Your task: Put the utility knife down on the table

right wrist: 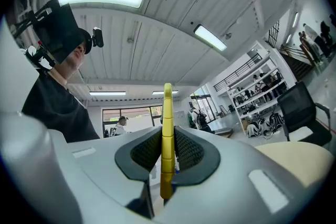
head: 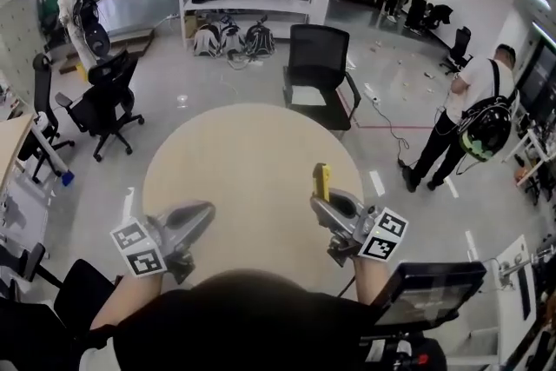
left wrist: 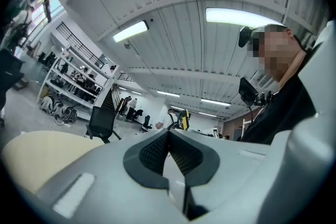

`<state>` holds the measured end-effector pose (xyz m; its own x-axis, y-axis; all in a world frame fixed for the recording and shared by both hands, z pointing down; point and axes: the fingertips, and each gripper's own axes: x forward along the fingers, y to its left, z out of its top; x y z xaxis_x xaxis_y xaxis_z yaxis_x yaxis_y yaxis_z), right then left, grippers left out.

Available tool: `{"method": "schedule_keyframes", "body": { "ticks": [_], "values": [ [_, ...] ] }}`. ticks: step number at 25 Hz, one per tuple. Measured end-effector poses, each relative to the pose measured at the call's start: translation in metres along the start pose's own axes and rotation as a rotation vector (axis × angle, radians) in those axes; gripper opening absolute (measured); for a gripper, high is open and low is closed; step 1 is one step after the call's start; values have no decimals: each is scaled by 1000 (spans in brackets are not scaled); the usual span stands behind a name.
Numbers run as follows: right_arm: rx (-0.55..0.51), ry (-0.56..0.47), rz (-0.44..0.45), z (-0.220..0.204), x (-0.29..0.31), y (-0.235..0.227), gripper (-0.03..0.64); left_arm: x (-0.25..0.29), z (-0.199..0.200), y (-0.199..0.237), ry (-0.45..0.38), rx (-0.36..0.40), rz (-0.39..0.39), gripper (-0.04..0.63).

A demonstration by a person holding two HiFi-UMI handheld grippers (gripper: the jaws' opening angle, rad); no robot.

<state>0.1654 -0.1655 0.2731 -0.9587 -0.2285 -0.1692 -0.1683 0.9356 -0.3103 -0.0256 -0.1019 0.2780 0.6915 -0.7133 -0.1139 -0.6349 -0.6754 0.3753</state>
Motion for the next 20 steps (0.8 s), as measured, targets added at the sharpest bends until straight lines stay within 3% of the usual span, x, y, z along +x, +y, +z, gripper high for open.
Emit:
{"method": "schedule_keyframes", "body": {
  "ticks": [5,9,16,20],
  "values": [
    [32,-19,64,14,-21,-47,75,52,-6,-10,24,10,42,-2],
    [65,-44,49,16,-32,-75,75,68,-7,-4,59,13,72,-2],
    [66,-44,-17,5,-3,-90,75,59,-3,34,69,-15,23,-2],
    [65,-43,-72,-14,39,-86,75,28,0,83,70,-55,6,-2]
  ]
}}
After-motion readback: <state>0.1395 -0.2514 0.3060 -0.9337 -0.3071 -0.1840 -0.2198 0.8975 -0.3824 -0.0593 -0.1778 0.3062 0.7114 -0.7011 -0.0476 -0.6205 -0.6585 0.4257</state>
